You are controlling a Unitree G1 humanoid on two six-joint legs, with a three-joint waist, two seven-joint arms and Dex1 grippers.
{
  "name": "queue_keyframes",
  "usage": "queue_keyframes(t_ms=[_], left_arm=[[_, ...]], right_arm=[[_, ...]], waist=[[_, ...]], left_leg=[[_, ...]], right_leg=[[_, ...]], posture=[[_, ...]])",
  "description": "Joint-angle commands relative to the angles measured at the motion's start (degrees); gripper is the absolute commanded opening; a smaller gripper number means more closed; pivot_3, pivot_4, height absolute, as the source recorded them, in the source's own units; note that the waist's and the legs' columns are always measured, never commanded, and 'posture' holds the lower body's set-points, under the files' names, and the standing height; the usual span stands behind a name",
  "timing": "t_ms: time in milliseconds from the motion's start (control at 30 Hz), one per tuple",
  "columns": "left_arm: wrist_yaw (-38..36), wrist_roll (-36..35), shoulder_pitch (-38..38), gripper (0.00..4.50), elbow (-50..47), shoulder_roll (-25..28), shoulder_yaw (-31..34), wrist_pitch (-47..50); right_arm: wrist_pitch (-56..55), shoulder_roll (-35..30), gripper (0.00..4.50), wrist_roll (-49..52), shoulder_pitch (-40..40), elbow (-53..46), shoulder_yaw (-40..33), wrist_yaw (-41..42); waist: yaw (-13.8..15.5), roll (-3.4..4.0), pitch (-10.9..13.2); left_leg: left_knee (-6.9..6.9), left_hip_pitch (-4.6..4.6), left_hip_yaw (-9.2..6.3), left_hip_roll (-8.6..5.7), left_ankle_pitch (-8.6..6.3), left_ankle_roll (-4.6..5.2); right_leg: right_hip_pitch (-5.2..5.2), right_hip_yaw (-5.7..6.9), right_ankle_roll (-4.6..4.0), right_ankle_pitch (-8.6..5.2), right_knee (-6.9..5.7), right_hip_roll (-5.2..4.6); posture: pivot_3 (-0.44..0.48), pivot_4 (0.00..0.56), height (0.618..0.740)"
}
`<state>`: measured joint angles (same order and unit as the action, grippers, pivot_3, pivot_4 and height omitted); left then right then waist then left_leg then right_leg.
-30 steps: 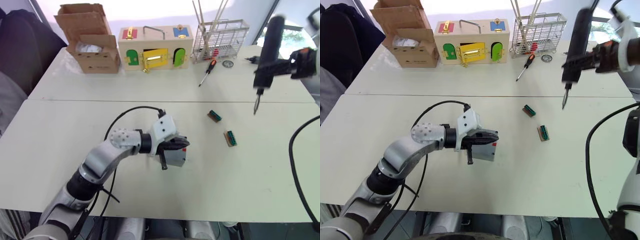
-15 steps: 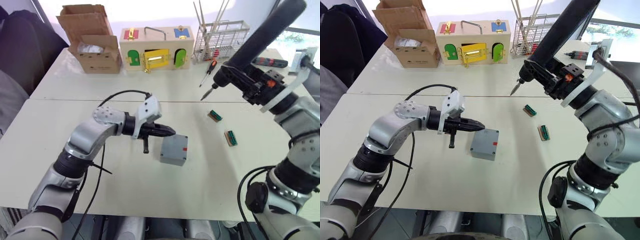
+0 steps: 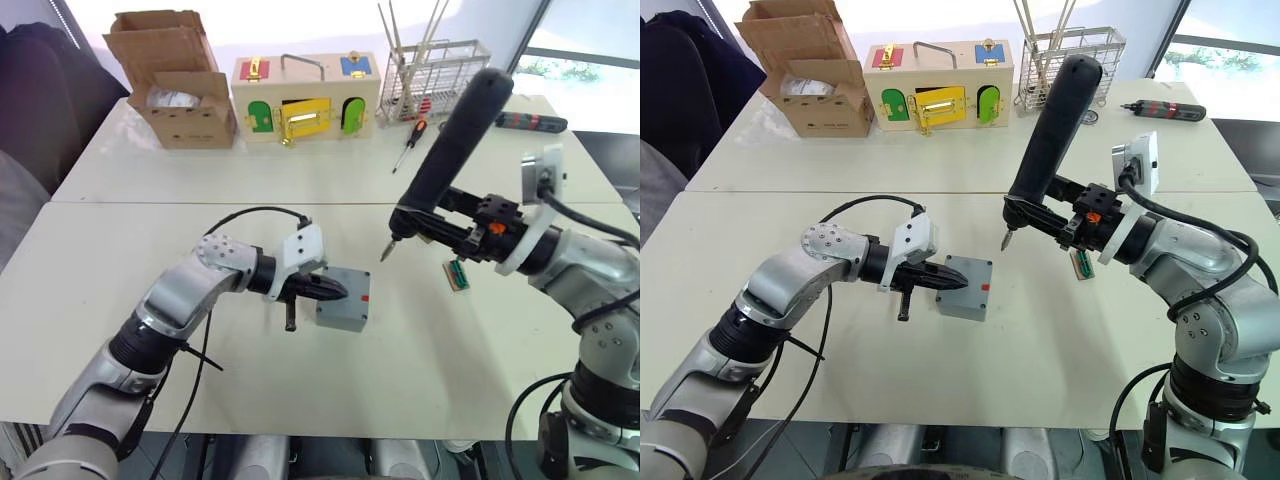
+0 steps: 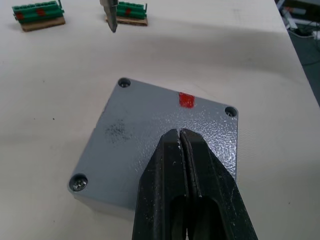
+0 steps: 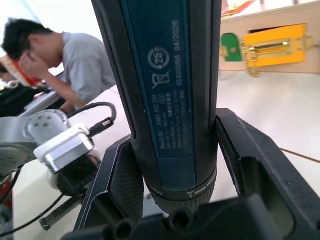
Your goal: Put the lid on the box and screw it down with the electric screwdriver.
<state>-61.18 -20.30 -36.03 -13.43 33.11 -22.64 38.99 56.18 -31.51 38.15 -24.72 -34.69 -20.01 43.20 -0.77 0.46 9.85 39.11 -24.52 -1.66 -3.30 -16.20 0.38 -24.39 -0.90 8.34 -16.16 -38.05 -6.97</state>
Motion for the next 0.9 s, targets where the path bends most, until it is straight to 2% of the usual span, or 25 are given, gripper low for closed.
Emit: queue_keyframes(t_ms=[33,567,900], left_arm=[[-0.4,2.3,0.7,0.00,-0.2,0.6,-1.4,-1.7],[-1.1,3.1,0.2,0.00,0.2,0.5,-1.2,-1.4],[-0.7,3.0,0.8,0.00,-1.3,0.9,-1.2,-0.3]], right_arm=[[-3.4,-1.8,1.92,2.2,-0.7,-1.9,0.8,0.2],[-12.9,-3.1,1.92,-0.6,2.5,1.1,8.4,-2.0],[-16.0,-4.5,1.92,-1.6,4.1,3.4,9.4,-1.9]], waist=[[0.1,0.00,0.0],[0.1,-0.02,0.0],[0.1,-0.03,0.0]], left_leg=[[0.01,0.00,0.00,0.00,0.00,0.00],[0.01,0.02,-0.02,-0.01,0.00,0.01],[0.02,0.03,-0.02,-0.01,-0.01,0.01]], right_leg=[[0.02,0.00,0.00,0.00,0.01,0.00],[0.06,0.01,0.00,0.00,0.05,0.00],[0.08,0.00,0.00,0.00,0.06,0.00]], posture=[[0.000,0.150,0.735],[0.000,0.150,0.735],[0.000,0.150,0.735]])
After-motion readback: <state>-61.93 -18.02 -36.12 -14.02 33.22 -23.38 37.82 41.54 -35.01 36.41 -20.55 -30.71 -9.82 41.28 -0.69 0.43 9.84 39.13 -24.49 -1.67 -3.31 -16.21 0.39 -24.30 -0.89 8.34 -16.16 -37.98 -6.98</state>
